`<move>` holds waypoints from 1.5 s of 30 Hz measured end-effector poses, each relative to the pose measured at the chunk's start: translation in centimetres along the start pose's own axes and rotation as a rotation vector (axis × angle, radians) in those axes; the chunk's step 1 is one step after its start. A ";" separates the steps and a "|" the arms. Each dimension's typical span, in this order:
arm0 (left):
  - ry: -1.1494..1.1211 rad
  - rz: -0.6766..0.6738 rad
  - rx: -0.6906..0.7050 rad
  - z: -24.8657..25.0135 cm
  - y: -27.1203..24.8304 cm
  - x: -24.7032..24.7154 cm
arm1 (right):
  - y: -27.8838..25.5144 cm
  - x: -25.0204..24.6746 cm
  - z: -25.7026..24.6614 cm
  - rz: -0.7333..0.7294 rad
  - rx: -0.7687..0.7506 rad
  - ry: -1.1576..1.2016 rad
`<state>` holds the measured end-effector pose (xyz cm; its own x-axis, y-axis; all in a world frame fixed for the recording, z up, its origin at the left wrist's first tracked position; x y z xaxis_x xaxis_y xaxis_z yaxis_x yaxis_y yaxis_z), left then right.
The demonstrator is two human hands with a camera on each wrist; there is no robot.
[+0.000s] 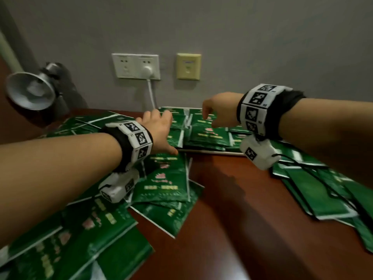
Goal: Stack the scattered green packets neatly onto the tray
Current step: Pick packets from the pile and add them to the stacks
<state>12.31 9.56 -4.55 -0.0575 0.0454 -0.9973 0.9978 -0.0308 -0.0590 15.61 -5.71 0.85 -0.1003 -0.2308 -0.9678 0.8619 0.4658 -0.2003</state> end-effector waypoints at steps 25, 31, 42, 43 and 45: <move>0.092 -0.365 0.495 34.1 -13.2 6.1 | -31.2 19.4 16.7 -0.211 0.571 0.075; 0.021 -0.325 0.488 33.7 -13.4 6.2 | -31.0 18.4 15.7 -0.137 0.543 0.059; 0.159 -0.179 0.536 31.9 -14.2 5.4 | -31.0 15.5 12.3 0.121 0.446 0.656; 0.175 -0.166 0.557 31.5 -14.4 5.3 | -31.1 15.4 12.2 0.126 0.451 0.702; 0.206 -0.152 0.576 30.2 -14.9 5.1 | -31.2 15.6 12.2 0.133 0.484 0.826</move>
<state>-3.82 -19.87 -10.05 -0.1328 0.2816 -0.9503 0.7977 -0.5387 -0.2711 -6.79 -34.22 -6.12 -0.1459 0.5583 -0.8167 0.9844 -0.0002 -0.1760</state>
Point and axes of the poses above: each hand's wrist, its own y-axis towards the middle knuckle, its own x-axis out of the palm, z = x × y, the point moved 7 cm from there along y, towards the middle knuckle, and after that the axes turned 8 degrees about -z, right-handed, at the moved point
